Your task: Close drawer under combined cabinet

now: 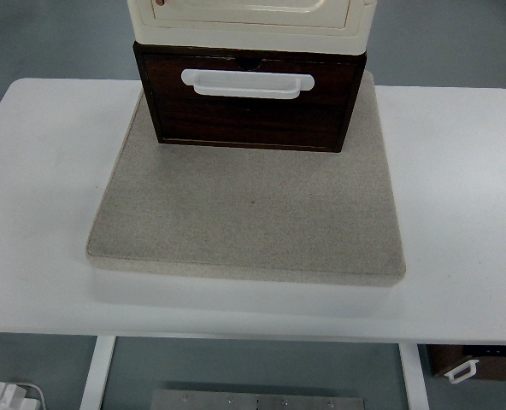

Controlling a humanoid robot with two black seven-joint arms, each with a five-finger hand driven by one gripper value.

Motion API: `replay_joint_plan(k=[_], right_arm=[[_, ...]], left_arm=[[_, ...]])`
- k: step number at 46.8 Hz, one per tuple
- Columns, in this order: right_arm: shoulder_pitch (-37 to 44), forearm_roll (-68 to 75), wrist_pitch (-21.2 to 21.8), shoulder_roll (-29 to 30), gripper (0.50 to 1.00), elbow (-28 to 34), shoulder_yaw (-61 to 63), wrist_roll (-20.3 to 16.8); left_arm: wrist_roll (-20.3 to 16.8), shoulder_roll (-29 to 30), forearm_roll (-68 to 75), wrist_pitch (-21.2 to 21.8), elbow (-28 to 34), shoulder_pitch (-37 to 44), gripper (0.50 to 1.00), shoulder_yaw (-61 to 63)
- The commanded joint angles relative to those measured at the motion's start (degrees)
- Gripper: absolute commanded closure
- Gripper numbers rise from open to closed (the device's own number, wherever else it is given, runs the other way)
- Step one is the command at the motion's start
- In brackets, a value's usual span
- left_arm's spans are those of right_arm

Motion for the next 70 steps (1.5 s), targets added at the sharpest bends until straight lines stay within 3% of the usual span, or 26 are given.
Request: replay_joint_plan(k=[1,11,22,32,41,50,58,70], right_arm=[[0.0,0.0,0.01,0.0,0.548,0.0,0.0,0.0],[0.0,0.0,0.01,0.0,0.548,0.0,0.0,0.0],[0.0,0.0,0.01,0.0,0.548,0.0,0.0,0.0],[0.0,0.0,0.01,0.0,0.548,0.0,0.0,0.0],[0.0,0.0,0.01,0.0,0.548,0.0,0.0,0.0],[0.0,0.0,0.01,0.0,0.548,0.0,0.0,0.0],[0.0,0.0,0.01,0.0,0.548,0.0,0.0,0.0],[0.0,0.0,0.01,0.0,0.548,0.0,0.0,0.0]], left_arm=[[-0.14,0.0,-0.91,-0.01,2.1,0.0,0.5,-4.09],[-0.14,0.09,-1.88,-0.01,8.17,-0.27,0.5,-13.06],[-0.23,1.75,-1.88,0.1,20.03,-1.58,0.5,-16.93],[-1.2,2.02,-1.88,5.28,30.75,-2.82,0.5,-16.84],[-1.37,2.11,-1.97,11.87,35.06,-2.82,0.5,-16.32],[-1.37,1.93,-1.97,21.36,40.33,-1.76,0.5,-15.96],[-1.29,1.49,-2.05,22.78,46.05,0.25,0.5,-15.96],[-0.06,1.32,-6.44,23.13,48.07,7.55,0.5,-15.96]])
